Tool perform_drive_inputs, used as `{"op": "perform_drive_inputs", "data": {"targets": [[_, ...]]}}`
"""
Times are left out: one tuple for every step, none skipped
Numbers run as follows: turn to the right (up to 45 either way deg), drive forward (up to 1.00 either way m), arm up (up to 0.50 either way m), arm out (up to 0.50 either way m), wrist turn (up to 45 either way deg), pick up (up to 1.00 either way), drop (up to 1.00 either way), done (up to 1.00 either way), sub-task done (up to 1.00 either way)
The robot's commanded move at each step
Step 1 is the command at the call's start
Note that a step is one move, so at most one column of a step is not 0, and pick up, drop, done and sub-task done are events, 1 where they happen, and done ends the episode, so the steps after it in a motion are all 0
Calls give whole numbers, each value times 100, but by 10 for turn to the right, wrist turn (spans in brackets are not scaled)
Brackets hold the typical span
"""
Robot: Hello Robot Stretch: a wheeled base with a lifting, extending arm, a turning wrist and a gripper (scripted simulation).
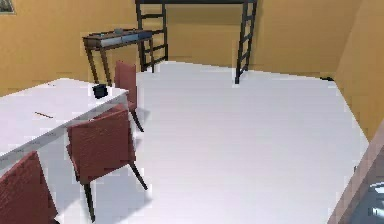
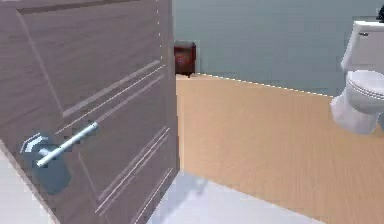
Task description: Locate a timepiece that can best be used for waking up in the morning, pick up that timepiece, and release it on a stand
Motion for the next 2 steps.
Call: {"op": "perform_drive_inputs", "data": {"targets": [[0,100,0,0,0,0,0,0,0],[180,0,0,0,0,0,0,0,0]]}}
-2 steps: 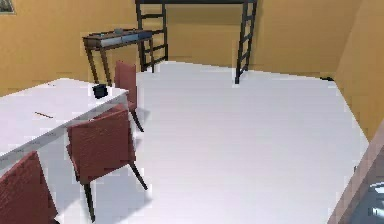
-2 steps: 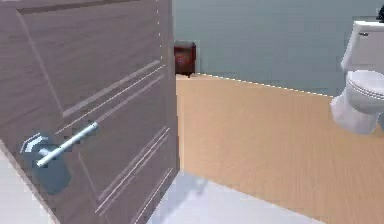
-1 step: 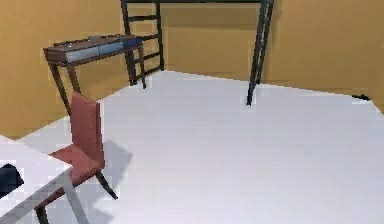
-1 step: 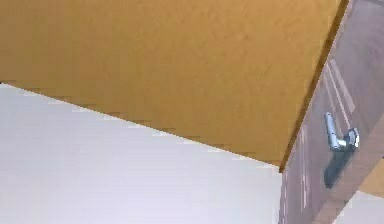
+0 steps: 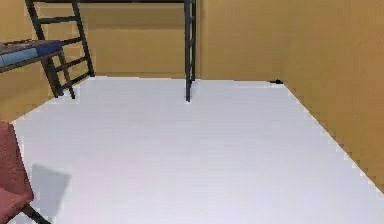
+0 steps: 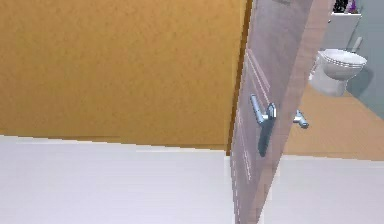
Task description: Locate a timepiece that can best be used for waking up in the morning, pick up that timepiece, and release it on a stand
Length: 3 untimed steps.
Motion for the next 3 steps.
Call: {"op": "perform_drive_inputs", "data": {"targets": [[0,15,0,0,0,0,0,0,0],[-450,0,0,0,0,0,0,0,0],[-450,0,0,0,0,0,0,0,0]]}}
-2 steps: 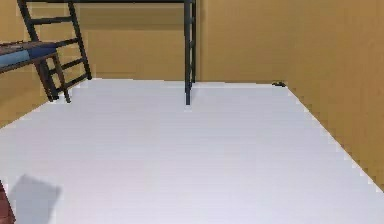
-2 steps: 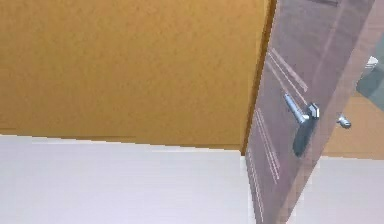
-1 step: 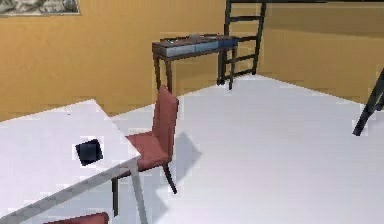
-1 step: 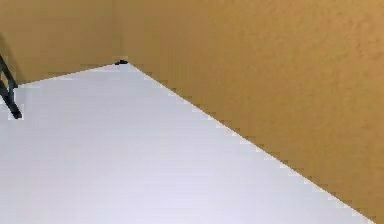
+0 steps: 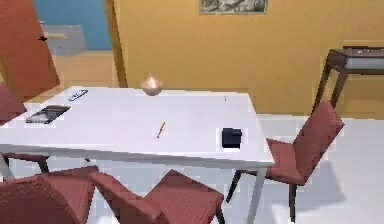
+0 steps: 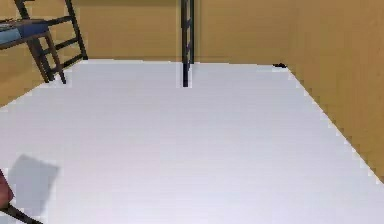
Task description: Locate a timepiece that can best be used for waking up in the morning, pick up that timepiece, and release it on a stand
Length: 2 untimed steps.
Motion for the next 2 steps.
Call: {"op": "perform_drive_inputs", "data": {"targets": [[-450,0,0,0,0,0,0,0,0],[-270,0,0,0,0,0,0,0,0]]}}
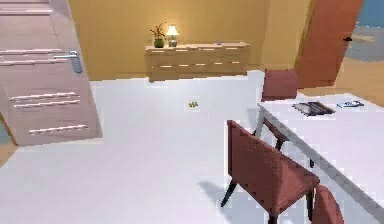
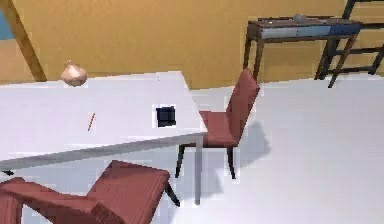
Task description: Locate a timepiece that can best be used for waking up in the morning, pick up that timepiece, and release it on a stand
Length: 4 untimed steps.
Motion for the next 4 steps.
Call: {"op": "perform_drive_inputs", "data": {"targets": [[450,0,0,0,0,0,0,0,0],[450,0,0,0,0,0,0,0,0],[150,0,0,0,0,0,0,0,0],[0,75,0,0,0,0,0,0,0]]}}
